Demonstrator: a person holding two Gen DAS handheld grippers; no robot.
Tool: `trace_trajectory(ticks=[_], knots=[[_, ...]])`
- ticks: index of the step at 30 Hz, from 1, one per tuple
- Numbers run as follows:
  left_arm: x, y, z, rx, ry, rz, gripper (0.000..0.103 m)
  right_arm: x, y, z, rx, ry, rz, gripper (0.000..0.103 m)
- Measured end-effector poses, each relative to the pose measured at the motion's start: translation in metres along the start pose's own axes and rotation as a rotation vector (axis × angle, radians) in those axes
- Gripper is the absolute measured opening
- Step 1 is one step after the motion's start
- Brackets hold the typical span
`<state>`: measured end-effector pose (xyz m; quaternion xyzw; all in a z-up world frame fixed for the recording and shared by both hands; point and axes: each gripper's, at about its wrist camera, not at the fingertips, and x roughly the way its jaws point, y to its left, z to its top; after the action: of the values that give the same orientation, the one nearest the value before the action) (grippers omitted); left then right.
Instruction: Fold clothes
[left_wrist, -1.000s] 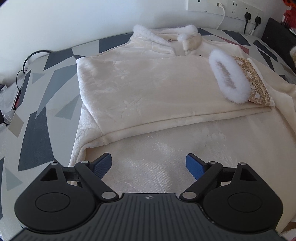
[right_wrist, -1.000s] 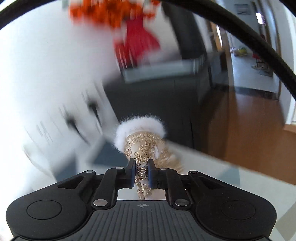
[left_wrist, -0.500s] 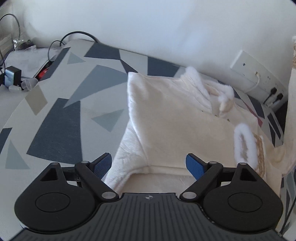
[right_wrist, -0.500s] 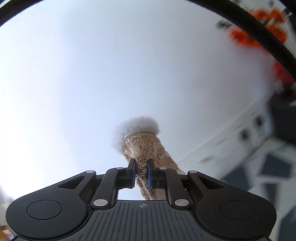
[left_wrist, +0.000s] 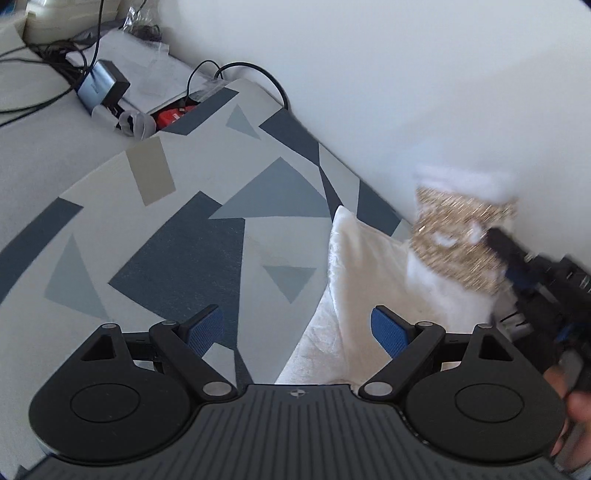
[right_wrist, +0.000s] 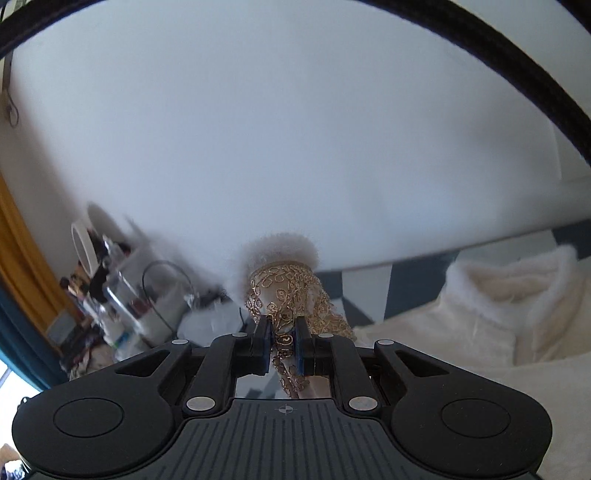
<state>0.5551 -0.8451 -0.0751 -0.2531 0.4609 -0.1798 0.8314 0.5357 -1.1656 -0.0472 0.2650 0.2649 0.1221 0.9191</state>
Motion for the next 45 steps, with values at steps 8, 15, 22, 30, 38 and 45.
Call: trace_trajectory(ticks=[8, 15, 22, 30, 38, 45], knots=[[0.03, 0.006, 0.016, -0.221, 0.044, -0.142, 0.089, 0.008, 0.027, -0.058, -0.114, 0.148, -0.103, 0.015], [0.061, 0.002, 0.017, -0.218, 0.117, -0.087, 0.093, -0.011, 0.038, -0.074, -0.29, 0.264, -0.155, 0.049], [0.058, -0.013, 0.014, -0.2, 0.147, -0.127, 0.093, -0.103, -0.001, -0.059, -0.151, 0.14, -0.227, 0.067], [0.029, -0.046, -0.002, 0.036, -0.018, -0.058, 0.101, -0.215, -0.073, -0.074, 0.147, -0.097, -0.666, 0.071], [0.054, -0.048, -0.012, 0.017, 0.089, 0.037, 0.101, -0.219, -0.105, -0.104, 0.224, -0.04, -0.758, 0.071], [0.063, -0.043, -0.013, -0.006, 0.089, 0.118, 0.099, -0.201, -0.106, -0.102, 0.185, -0.05, -0.809, 0.065]])
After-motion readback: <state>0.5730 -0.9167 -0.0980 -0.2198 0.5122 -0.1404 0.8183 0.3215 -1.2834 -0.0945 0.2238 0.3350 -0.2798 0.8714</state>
